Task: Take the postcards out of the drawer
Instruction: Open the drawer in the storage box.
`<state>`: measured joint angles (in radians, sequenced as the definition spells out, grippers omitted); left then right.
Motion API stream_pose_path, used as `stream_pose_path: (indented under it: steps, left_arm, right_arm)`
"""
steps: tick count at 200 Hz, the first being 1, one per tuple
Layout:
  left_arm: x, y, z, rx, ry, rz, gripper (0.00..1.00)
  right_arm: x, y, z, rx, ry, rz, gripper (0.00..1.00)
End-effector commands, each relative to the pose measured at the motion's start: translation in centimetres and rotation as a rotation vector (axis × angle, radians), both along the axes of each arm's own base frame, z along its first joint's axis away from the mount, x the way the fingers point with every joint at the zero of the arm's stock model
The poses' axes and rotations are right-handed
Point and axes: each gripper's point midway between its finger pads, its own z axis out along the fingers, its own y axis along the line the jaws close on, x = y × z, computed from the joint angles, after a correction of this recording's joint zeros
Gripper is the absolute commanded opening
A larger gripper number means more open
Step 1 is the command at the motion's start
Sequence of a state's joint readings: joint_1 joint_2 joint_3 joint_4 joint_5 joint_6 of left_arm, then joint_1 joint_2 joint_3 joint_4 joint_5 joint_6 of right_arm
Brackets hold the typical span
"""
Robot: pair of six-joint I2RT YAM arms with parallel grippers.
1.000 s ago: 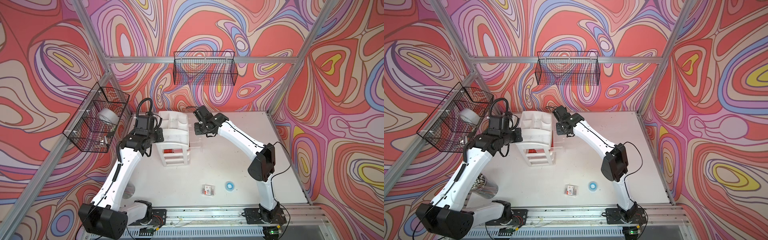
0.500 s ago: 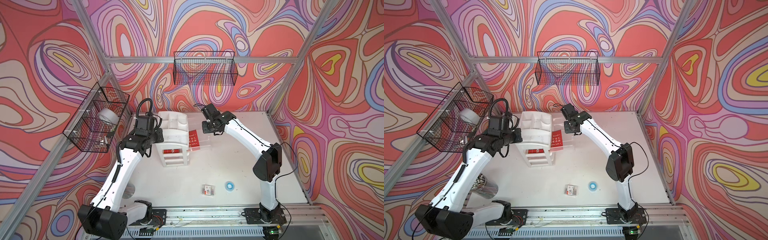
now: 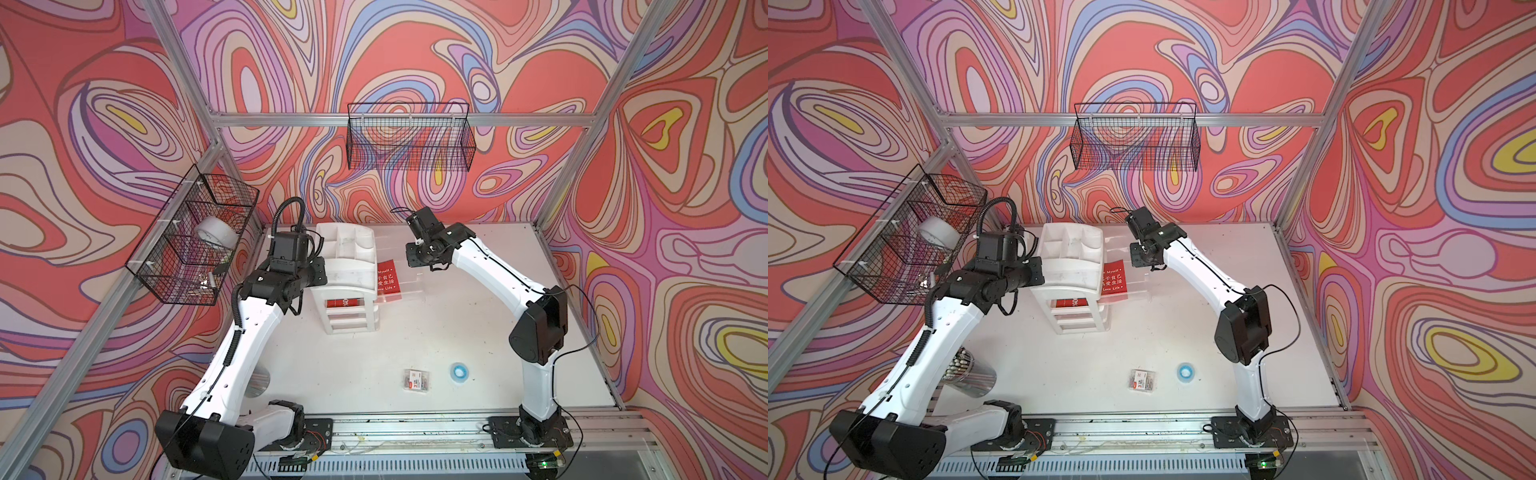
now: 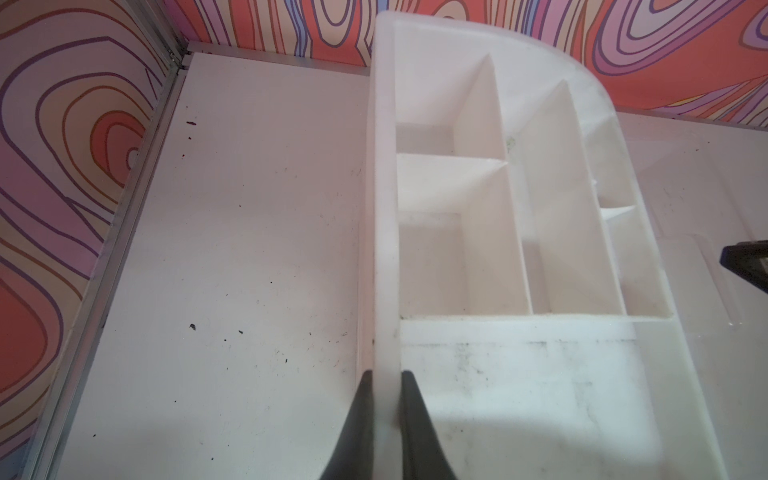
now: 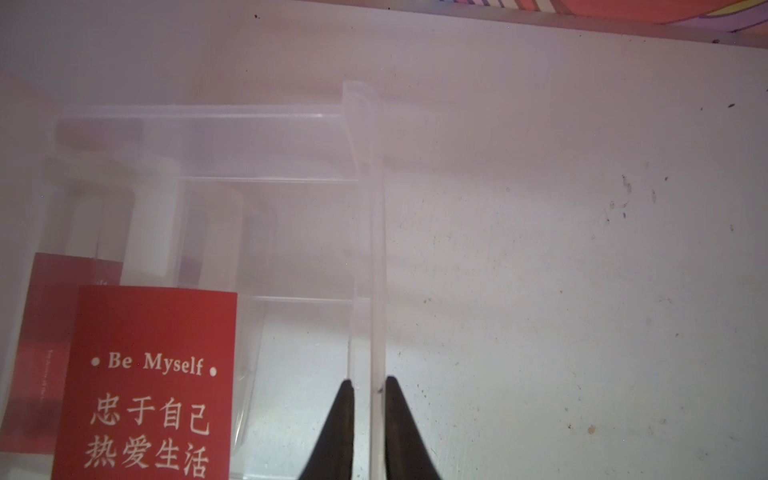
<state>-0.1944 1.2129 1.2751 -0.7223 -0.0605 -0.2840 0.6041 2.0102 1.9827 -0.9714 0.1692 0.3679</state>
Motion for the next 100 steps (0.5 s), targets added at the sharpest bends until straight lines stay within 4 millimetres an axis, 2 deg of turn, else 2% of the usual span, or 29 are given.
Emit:
stream_pose_path:
  steps: [1, 64, 100]
  left_arm:
    - [0.0, 0.4, 1.5, 0.028, -0.059, -0.004, 0.00]
    - [0.1, 0.4, 1.0, 0.028, -0.049, -0.004, 0.00]
    - [0.3, 0.5, 1.0, 0.033, -0.055, 0.000, 0.00]
  right_arm:
    - [-0.1, -0.2, 2.2, 0.039, -0.046, 0.001, 0.23]
    - [-0.4, -0.2, 4.4, 0.076, -0.093, 0.013, 0.34]
    - [-1.1, 1.2, 5.9, 0.144, -0.098, 0.077, 0.35]
